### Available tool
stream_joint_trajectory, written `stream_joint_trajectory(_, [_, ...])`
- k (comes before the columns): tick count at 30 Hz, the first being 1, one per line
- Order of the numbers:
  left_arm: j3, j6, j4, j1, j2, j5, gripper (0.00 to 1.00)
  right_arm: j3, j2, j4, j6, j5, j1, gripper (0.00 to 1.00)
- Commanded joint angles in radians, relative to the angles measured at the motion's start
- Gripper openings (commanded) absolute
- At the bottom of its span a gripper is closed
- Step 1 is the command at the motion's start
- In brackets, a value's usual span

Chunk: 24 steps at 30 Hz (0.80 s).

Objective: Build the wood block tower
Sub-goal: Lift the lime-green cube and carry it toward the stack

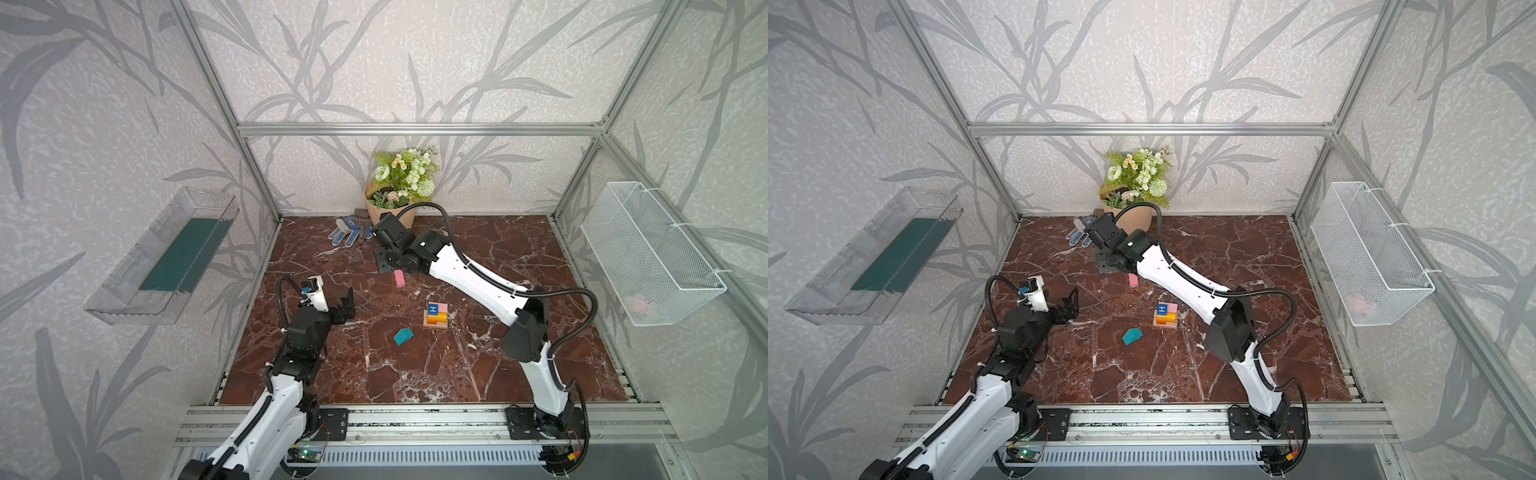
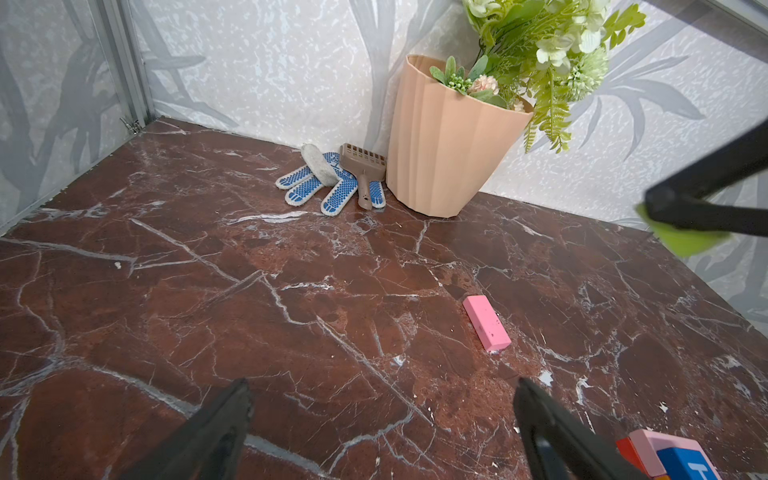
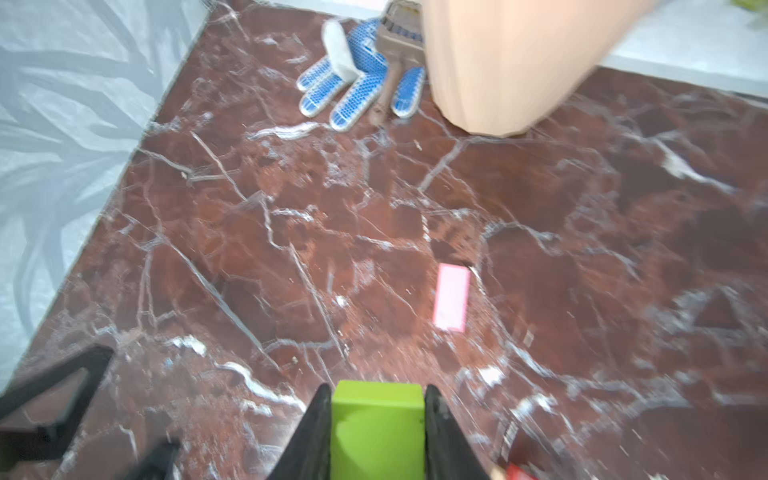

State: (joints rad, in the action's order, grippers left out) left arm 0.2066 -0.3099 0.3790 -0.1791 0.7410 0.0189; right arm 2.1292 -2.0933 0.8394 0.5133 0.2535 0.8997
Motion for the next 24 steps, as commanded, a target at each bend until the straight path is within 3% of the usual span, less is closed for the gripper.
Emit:
stream_joint_trajectory(1, [-0.011,-0.012,0.024,0.006,-0.003,-0.015,0.99,-0.235,0.13,-0.134,0.029,0.063,-0.002,0.15])
stream_joint_trajectory(6, [-0.01,-0.008,0.024,0.005,0.0,-0.005,0.99,-0.613,0.38,-0.315,0.092,0.136,-0.036,0.2])
stream_joint_trajectory(12, [-0.009,-0.011,0.023,0.006,0.001,-0.008,0.99,-0.881,0.602,-0.368,0.183,0.121,-0.107,0.2])
stream_joint_trajectory(21, [-0.009,-0.005,0.021,0.005,-0.001,0.018,0.99,-1.095,0.701,-0.408,0.256,0.114,-0.137,0.2])
stream_joint_trajectory(24, [-0.007,0.018,0.041,0.006,0.014,0.104,0.99,-1.112,0.684,-0.412,0.266,0.066,-0.137,0.19])
